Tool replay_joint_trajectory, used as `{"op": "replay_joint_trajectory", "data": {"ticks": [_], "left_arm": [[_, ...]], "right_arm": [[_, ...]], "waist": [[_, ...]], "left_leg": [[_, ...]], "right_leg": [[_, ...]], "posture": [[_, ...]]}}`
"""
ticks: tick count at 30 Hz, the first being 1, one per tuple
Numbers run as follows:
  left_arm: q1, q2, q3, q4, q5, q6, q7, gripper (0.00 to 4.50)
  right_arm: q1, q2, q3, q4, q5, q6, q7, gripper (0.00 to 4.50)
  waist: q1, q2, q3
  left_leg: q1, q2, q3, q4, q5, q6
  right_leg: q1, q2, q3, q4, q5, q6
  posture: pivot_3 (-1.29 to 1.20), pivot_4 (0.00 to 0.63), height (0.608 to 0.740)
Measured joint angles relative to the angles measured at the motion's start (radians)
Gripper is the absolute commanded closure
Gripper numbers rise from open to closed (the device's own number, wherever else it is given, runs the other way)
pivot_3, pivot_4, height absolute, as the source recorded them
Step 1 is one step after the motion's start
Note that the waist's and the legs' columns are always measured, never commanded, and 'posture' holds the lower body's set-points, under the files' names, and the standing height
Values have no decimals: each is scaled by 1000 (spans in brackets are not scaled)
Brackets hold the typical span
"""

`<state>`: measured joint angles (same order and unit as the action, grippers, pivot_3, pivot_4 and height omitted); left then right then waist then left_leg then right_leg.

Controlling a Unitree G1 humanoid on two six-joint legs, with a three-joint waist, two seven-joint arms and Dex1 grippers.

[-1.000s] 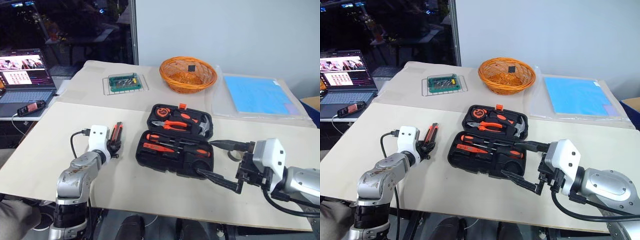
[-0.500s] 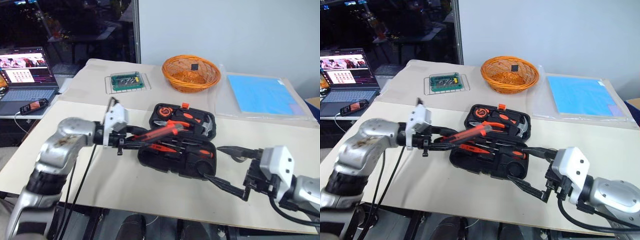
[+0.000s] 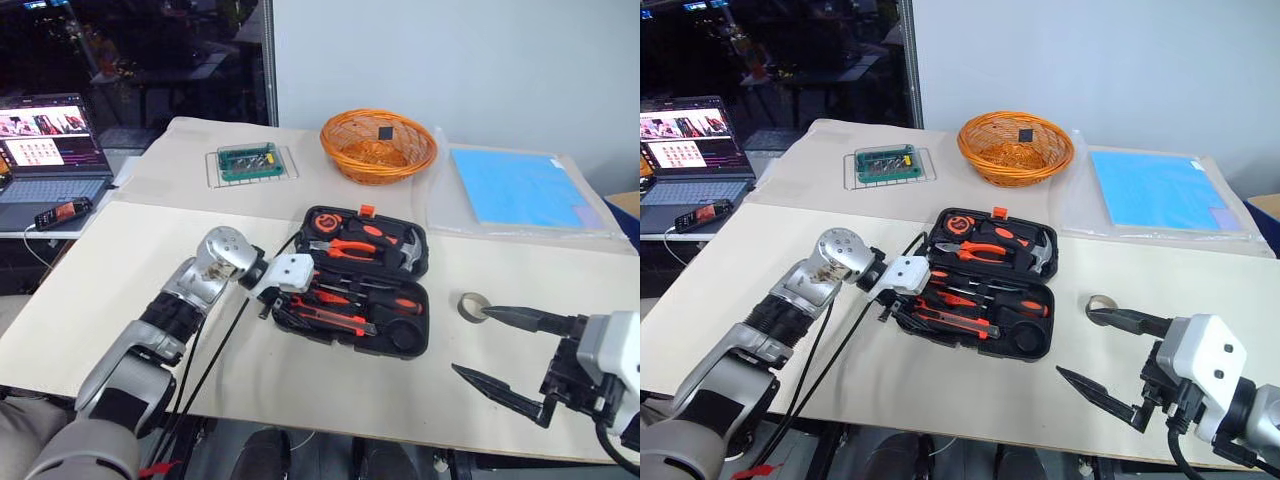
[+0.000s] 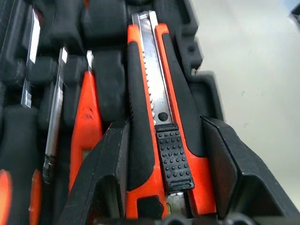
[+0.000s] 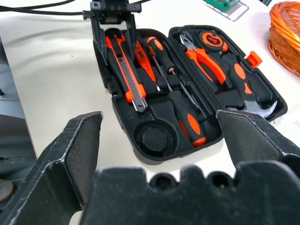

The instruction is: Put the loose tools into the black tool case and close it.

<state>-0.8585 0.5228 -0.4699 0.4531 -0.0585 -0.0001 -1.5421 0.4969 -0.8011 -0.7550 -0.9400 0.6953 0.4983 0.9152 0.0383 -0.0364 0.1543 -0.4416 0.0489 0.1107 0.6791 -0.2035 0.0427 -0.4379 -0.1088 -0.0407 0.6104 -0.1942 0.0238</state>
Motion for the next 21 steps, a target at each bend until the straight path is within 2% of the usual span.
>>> {"op": "replay_joint_trajectory", "data": {"ticks": [3,5,8,10,12,13,15,16,17,19,20,21], "left_arm": [[-1,-14,3,1,10,1,0,2729],[-1,-20,5,1,17,3,0,1716],[1,-31,18,-21,6,54,-7,853],[5,-36,24,-40,-19,90,-15,853],[15,-44,54,-70,-70,160,-26,1381],[15,-50,134,-78,-152,258,-10,1438],[17,-44,216,-107,-232,371,10,2415],[27,-42,258,-138,-267,429,39,2630],[58,-41,297,-188,-299,480,80,3184],[122,-42,319,-248,-310,521,139,3975],[172,-42,318,-284,-304,532,177,4340],[217,-45,309,-305,-294,537,210,4445]], "right_arm": [[5,0,-1,-10,0,0,-4,0],[5,0,-1,-14,1,0,-5,0],[5,0,-1,-14,1,0,-8,0],[5,0,0,-14,1,0,-10,0],[4,0,1,-14,0,0,-12,0],[1,0,8,-14,0,0,-13,0],[-2,0,22,-14,-1,0,-16,0],[-4,2,33,-14,-2,0,-20,0],[-7,4,41,-14,-3,0,-24,0],[-8,6,44,-13,-3,0,-30,0],[-9,7,46,-13,-3,0,-33,0],[-9,7,47,-13,-3,0,-36,0]], "waist": [[1,0,0],[2,0,0],[1,0,0],[1,0,0],[-1,0,0],[-4,0,0],[-8,0,0],[-10,0,0],[-13,1,0],[-15,1,-1],[-17,1,-1],[-17,1,0]], "left_leg": [[0,0,0,1,0,0],[0,0,-1,1,0,0],[0,0,-1,1,0,0],[0,0,-1,1,0,0],[0,0,-1,1,0,0],[0,0,-1,1,0,1],[1,0,-2,1,1,1],[1,0,-2,1,1,1],[1,0,-2,1,1,1],[2,0,-2,1,1,1],[2,0,-2,1,1,1],[2,0,-2,1,1,1]], "right_leg": [[1,0,0,0,0,0],[1,0,0,0,0,1],[1,0,0,0,-1,1],[1,0,0,0,-1,1],[1,0,0,1,-1,1],[0,0,0,1,-1,1],[1,0,0,2,-1,1],[1,0,0,2,-1,1],[2,0,0,2,-1,1],[3,0,1,1,-1,2],[3,0,1,1,-1,2],[3,0,1,1,-1,2]], "posture": [[0,150,740],[0,150,740],[0,150,740],[0,150,740],[0,150,740],[0,150,740],[0,150,740],[0,150,740],[0,150,740],[0,150,740],[0,150,740],[0,150,740]]}}
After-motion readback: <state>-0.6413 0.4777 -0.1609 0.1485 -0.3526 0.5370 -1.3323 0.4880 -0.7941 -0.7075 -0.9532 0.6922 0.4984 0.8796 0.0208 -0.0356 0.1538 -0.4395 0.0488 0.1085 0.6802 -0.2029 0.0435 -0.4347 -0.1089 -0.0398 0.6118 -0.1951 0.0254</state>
